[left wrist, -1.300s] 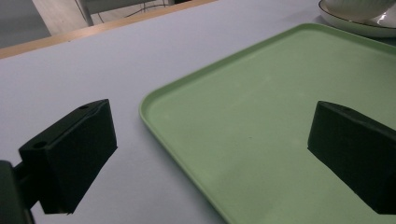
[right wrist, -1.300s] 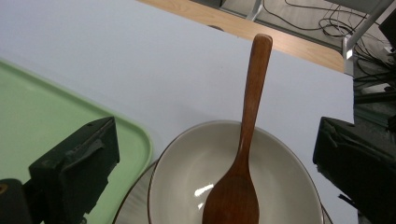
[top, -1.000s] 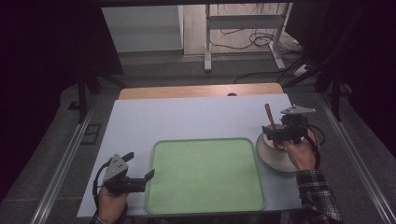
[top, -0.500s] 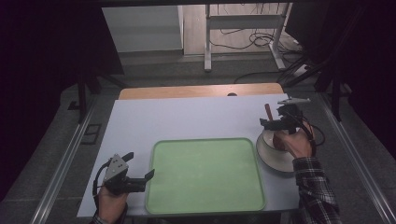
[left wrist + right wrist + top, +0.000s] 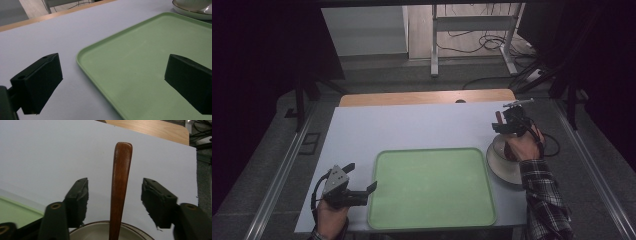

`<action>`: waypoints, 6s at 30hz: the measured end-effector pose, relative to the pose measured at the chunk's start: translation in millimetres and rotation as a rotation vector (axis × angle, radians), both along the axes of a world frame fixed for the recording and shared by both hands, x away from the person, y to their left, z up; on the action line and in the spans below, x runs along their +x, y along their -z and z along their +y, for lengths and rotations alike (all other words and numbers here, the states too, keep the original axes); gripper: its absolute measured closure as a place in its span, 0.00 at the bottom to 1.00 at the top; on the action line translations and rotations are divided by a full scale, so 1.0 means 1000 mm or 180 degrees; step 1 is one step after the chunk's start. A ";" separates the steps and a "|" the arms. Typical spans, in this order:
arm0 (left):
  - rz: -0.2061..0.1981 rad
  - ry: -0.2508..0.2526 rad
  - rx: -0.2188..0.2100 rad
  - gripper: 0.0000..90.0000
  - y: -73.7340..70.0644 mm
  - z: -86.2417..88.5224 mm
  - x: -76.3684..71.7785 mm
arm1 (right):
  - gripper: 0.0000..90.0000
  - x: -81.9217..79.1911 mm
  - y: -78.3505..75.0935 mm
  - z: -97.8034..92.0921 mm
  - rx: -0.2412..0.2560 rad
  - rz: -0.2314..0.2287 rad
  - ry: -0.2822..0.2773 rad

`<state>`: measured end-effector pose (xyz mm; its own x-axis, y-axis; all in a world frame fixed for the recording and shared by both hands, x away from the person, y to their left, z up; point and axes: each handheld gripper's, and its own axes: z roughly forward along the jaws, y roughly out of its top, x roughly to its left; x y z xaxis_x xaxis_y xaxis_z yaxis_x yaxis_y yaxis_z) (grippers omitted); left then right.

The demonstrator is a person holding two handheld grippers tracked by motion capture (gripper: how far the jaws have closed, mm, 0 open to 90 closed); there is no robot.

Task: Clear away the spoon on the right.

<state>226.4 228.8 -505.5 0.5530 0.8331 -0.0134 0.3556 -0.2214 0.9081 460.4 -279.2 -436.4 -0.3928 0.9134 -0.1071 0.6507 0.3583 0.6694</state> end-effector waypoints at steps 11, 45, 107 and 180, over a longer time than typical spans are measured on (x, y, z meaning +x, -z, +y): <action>0.0003 -0.0011 0.0006 0.02 0.000 0.000 0.000 | 0.85 0.008 0.003 0.005 0.0038 0.0261 0.0106; -0.0051 -0.0041 -0.0006 0.02 -0.001 0.001 -0.001 | 0.86 -0.005 -0.063 0.005 0.0039 0.0407 -0.0150; -0.0087 -0.0038 -0.0008 0.02 -0.003 0.000 -0.002 | 0.86 -0.069 -0.032 0.095 -0.0035 0.1444 -0.0868; -0.0110 -0.0047 -0.0003 0.02 -0.003 0.001 -0.003 | 1.00 -0.093 0.070 0.118 0.0017 0.0692 -0.1350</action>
